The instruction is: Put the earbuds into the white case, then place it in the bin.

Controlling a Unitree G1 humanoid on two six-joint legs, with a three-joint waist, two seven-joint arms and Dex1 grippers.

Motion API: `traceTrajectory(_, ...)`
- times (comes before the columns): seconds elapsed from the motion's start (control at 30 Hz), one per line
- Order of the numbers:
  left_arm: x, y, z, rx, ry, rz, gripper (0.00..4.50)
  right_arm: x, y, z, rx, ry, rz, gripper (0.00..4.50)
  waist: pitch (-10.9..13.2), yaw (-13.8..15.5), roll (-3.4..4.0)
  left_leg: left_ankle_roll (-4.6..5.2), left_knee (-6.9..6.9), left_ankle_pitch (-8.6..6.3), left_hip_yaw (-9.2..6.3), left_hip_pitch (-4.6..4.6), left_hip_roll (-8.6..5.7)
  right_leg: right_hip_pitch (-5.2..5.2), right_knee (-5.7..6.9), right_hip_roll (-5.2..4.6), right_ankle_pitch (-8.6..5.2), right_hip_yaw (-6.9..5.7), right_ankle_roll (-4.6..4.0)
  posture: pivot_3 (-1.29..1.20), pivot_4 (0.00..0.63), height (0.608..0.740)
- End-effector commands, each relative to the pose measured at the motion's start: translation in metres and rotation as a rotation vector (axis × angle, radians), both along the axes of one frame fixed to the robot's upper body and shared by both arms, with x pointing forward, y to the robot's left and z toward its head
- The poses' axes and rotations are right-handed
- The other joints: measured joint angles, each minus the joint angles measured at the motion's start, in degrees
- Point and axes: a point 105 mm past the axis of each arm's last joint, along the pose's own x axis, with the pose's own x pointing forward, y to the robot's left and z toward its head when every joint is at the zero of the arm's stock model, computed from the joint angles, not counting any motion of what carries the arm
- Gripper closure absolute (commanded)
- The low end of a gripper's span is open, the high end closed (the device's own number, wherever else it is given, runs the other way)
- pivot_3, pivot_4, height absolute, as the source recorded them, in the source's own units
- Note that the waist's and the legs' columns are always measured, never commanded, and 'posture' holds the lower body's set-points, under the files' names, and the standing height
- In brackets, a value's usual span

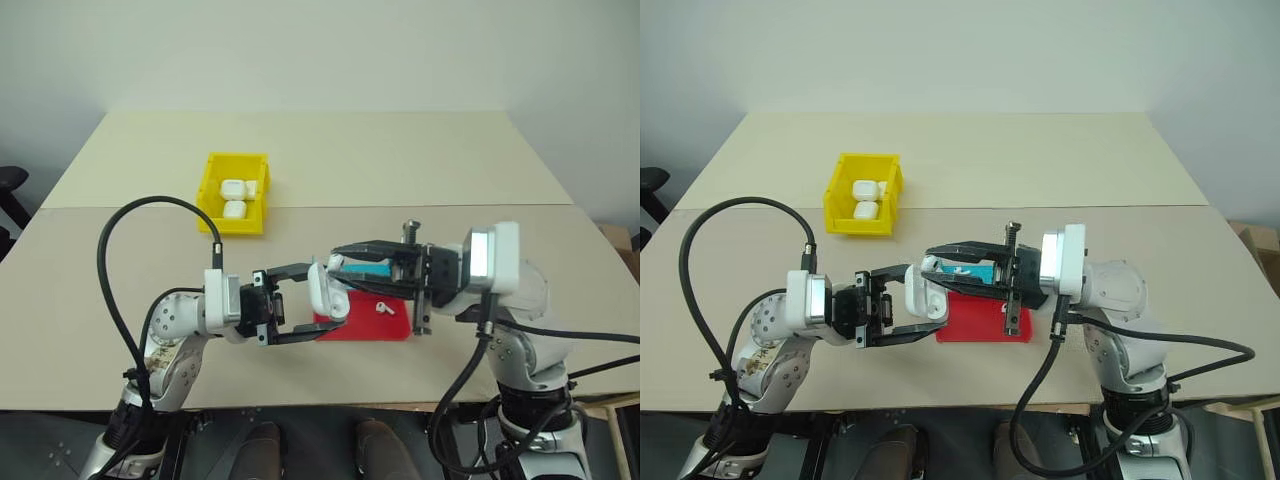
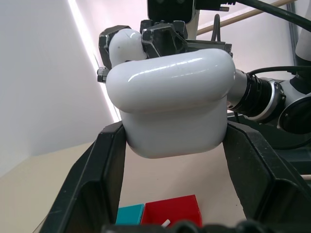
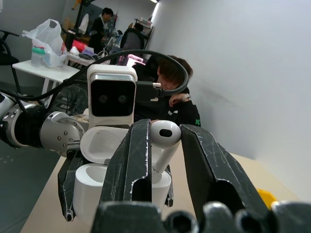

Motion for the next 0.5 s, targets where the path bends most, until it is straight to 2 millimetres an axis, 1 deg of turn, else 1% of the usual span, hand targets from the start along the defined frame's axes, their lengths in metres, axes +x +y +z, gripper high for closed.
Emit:
traceTrajectory(0.03,-0.0046,-0.0003,0.0087,-0.015,-0.051,0.001,1.76,-0.0021,0.0013,-0.0032,-0.019,-0.031,0.000,3.41,0.00,0.07,0.00,0.00,0.00,0.00,0.00,0.01,0.00,0.00,0.00,0.00,0.00,0.00,0.00,0.00,0.150,0.740)
traceTrajectory(0.13,-0.0042,-0.0001,0.0086,-0.016,-0.056,0.001,1.76,-0.0015,0.0025,-0.0086,-0.042,-0.038,-0.008,3.41,0.00,0.30,0.00,0.00,0.00,0.00,0.00,-0.01,0.00,-0.01,0.00,0.00,0.00,0.00,0.00,0.00,0.150,0.740)
traceTrajectory(0.47,-0.0038,-0.0015,0.0095,-0.024,-0.065,-0.001,1.76,-0.0011,0.0009,-0.0124,-0.059,-0.045,-0.004,3.41,0.00,0.44,0.00,0.00,0.00,0.00,0.02,-0.01,-0.01,0.00,-0.02,0.00,0.00,0.01,0.00,0.00,0.150,0.740)
traceTrajectory(0.5,-0.0037,-0.0016,0.0101,-0.028,-0.066,-0.001,1.76,-0.0019,0.0004,-0.0130,-0.065,-0.047,0.002,2.99,0.00,0.47,0.00,0.00,0.00,0.00,0.02,-0.01,0.00,0.00,-0.02,0.00,0.00,0.01,0.00,0.00,0.150,0.740)
